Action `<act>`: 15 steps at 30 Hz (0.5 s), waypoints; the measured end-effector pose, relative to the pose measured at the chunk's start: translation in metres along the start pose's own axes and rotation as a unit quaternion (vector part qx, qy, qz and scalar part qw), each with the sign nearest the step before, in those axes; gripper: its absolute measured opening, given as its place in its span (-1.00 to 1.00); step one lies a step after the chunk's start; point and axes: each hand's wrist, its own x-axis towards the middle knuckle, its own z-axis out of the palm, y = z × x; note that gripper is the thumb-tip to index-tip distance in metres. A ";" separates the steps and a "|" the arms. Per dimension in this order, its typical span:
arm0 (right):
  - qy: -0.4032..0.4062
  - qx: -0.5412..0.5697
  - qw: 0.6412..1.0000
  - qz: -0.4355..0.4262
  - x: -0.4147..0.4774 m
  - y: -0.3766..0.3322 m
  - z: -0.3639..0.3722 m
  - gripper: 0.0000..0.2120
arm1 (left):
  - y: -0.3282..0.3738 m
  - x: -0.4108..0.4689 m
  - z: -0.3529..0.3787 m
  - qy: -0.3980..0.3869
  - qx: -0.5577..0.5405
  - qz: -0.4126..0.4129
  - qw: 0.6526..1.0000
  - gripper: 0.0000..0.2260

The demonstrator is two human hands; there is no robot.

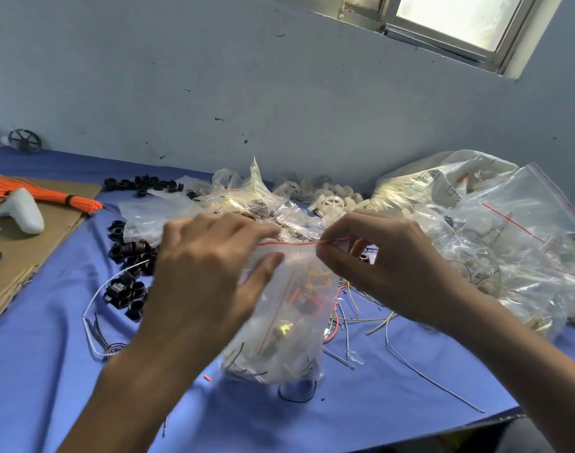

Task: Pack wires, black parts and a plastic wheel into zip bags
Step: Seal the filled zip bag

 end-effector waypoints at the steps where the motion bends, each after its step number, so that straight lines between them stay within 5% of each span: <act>1: -0.003 -0.004 1.000 -0.012 0.000 -0.006 0.002 -0.98 | 0.010 -0.001 0.002 -0.005 -0.011 0.013 1.000 -0.79; 8: -0.013 -0.057 0.998 -0.040 -0.006 -0.016 0.001 -0.96 | 0.017 -0.002 0.003 -0.033 -0.157 -0.015 0.987 -0.88; 15: 0.023 -0.059 0.998 -0.011 -0.012 -0.001 -0.004 -0.90 | -0.008 0.000 -0.006 -0.039 -0.188 -0.061 0.979 -0.84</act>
